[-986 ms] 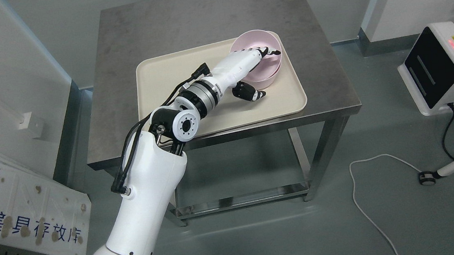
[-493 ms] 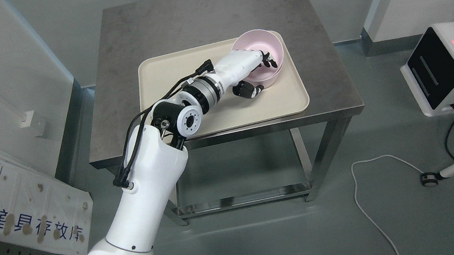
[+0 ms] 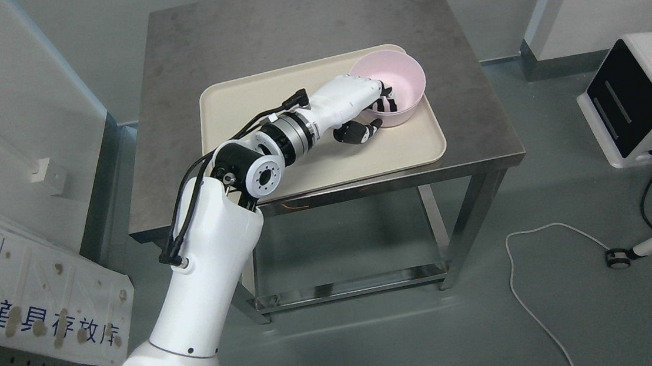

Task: Stack pink IKEA bowls on left shelf middle
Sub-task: 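Lift the stacked pink bowls off the tray with the left hand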

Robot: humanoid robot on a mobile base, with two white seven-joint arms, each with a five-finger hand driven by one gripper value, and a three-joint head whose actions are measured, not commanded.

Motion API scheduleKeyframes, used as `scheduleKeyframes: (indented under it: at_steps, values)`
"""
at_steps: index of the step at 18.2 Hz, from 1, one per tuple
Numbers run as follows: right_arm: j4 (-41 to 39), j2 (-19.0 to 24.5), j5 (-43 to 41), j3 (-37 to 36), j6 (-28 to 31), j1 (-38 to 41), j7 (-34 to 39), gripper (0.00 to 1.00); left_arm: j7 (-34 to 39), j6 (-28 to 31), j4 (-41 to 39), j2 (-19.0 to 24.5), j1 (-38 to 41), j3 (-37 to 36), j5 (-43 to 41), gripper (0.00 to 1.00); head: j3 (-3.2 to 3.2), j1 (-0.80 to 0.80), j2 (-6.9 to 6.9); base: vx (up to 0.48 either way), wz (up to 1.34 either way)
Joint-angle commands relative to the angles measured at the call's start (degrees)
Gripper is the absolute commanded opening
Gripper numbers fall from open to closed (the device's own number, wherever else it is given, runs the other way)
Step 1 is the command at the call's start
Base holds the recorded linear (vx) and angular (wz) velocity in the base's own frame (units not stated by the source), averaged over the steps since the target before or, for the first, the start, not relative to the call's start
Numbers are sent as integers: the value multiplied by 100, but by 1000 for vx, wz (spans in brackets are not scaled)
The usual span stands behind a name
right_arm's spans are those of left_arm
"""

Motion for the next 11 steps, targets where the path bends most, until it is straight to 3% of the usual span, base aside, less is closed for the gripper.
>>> scheduleKeyframes:
  at_steps: [1,5,11]
  values:
    - [0,-100,44,-62,3,0,-2,100,3,-395,36,100,-196,1130,238,0,0,0,0,0,0]
    - [0,-100,44,-62,3,0,-2,100,-76,-440,-553,100,-197,1668,906,0,0,0,0,9,-24]
    - [0,-100,44,-62,3,0,-2,100,-76,-475,-906,100,-126,1748,986,1,0,0,0,21,14]
